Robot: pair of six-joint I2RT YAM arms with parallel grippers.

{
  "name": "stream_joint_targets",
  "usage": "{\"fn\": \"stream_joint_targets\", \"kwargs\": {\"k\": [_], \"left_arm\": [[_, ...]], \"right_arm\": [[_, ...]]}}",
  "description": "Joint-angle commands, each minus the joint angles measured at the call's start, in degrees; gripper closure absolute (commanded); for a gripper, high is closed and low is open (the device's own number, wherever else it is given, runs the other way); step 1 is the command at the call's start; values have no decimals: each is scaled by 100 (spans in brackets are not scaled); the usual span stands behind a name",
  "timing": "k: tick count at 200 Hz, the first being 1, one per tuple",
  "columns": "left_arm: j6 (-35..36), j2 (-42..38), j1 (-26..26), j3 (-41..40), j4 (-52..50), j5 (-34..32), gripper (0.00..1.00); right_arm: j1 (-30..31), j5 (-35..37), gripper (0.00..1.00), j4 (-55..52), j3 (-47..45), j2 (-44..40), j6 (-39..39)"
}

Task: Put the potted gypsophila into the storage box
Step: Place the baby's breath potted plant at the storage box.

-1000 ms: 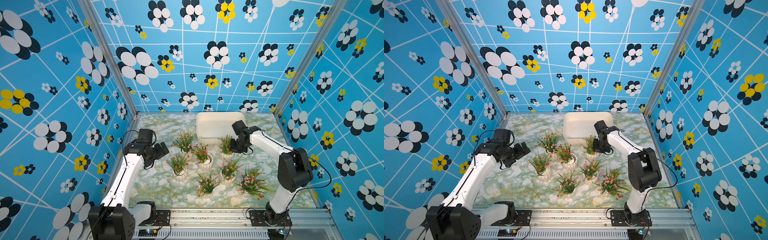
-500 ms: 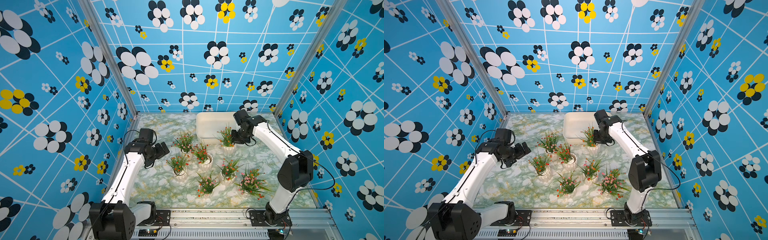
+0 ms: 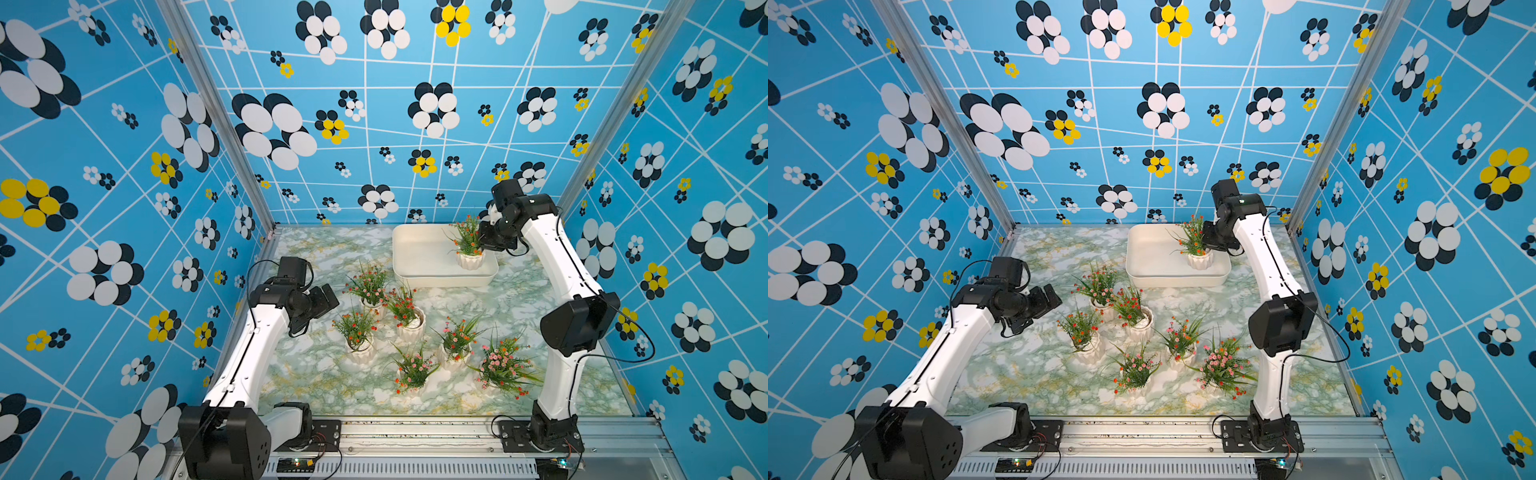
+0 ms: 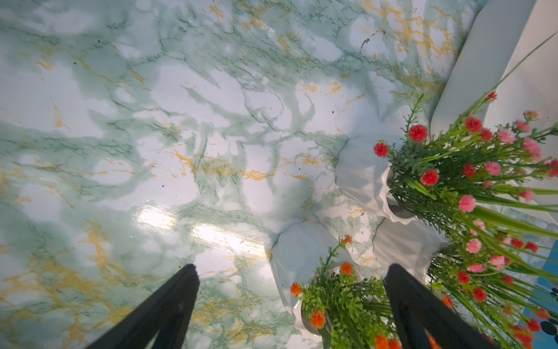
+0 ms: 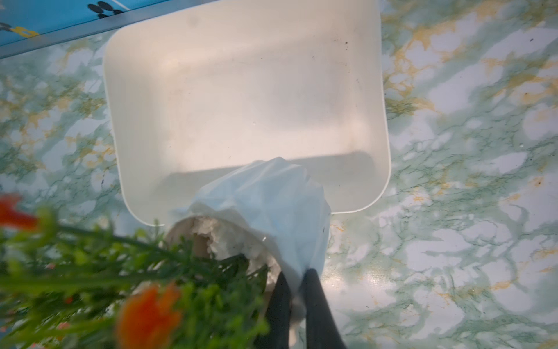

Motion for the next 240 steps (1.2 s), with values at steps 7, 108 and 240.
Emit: {"fn": "stream_joint_targets", "kwargs": {"k": [7,108,240], "left_arm": [[137,-109,-23,229,-215,-65,1],[69,-164,-22,130,-200,-104,1],[122,-119,-22,-153,-49,-119,1]], "right_arm": [[-263,-141,100,71,231,177,102],[-727,-403,100,1106,-714,560,443],[-727,-414,100,2095,-2042,453,843]]}}
